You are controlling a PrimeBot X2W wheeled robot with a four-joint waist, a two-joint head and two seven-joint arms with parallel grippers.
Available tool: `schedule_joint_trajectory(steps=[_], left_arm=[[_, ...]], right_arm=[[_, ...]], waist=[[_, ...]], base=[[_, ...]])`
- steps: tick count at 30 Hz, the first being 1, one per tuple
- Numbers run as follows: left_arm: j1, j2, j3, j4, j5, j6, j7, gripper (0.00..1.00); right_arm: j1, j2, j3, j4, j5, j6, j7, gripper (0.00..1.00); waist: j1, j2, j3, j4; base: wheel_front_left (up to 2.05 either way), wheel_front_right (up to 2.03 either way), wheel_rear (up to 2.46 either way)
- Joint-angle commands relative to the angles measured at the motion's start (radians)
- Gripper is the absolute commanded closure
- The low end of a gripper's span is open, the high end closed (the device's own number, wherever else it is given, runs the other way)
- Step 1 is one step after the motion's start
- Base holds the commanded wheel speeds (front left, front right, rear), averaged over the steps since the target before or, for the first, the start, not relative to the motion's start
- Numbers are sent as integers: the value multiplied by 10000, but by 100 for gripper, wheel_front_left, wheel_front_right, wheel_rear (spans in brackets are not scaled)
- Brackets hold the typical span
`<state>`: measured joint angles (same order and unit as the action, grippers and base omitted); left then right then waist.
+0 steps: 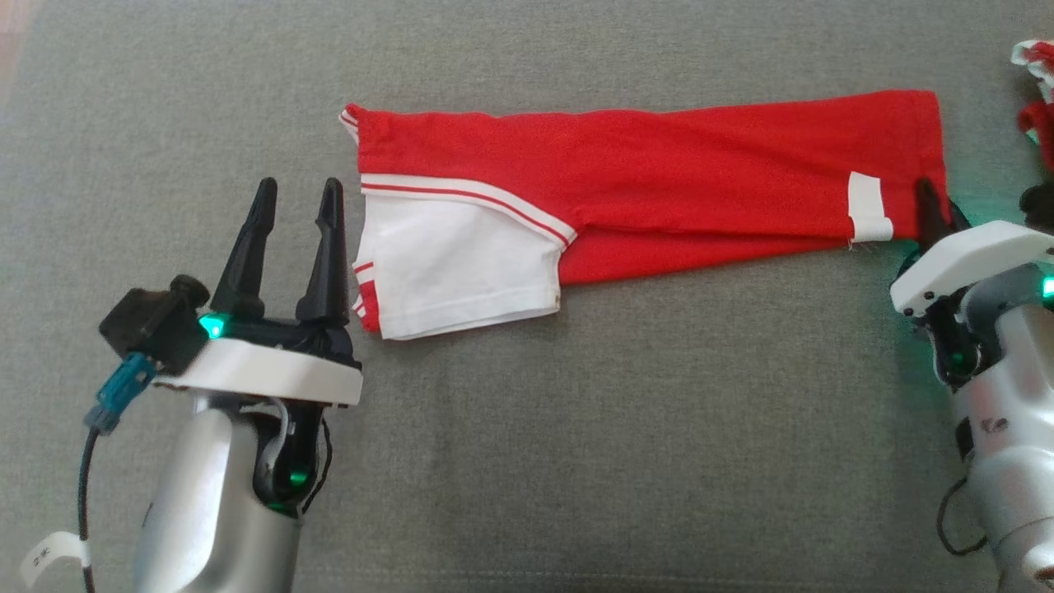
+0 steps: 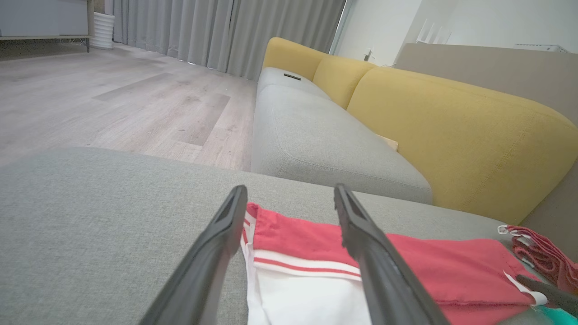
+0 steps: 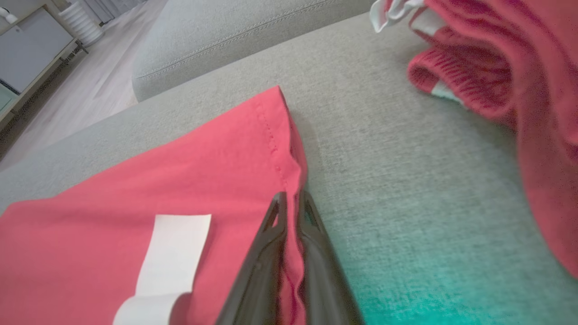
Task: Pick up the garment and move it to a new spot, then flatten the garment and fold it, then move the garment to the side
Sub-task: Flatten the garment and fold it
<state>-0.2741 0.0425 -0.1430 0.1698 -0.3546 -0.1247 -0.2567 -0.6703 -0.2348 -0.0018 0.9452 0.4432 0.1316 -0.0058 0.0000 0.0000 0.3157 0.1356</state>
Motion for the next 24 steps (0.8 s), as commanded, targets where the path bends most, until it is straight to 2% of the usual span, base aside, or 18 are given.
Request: schedule_joint_trajectory(steps=[1, 8, 11, 16, 24], left_arm=[[-323, 109, 404, -262, -63, -58, -51, 0], [-308, 113, 408, -236, -86, -59, -51, 0], [-275, 111, 409, -206, -96, -59, -51, 0], [-181, 108, 393, -141, -116, -59, -51, 0], [70, 109, 404, -118, -180, -59, -51, 0]], right_arm=[[-24, -166, 162, -178, 85, -9, -115, 100], [-166, -1246, -284, -574, 303, -9, -266, 100], [-176, -1505, -402, -757, 375, -9, -230, 100], [-28, -1298, -288, -1269, 505, -9, -154, 100], [377, -239, 366, -2777, 718, -9, -54, 100]], waist=[[0, 0, -32, -82], [0, 0, -176, -331], [0, 0, -282, -409], [0, 0, -552, -478], [0, 0, -1167, -373]], base=[[0, 0, 0], [0, 0, 0], [0, 0, 0], [0, 0, 0], [0, 0, 0]])
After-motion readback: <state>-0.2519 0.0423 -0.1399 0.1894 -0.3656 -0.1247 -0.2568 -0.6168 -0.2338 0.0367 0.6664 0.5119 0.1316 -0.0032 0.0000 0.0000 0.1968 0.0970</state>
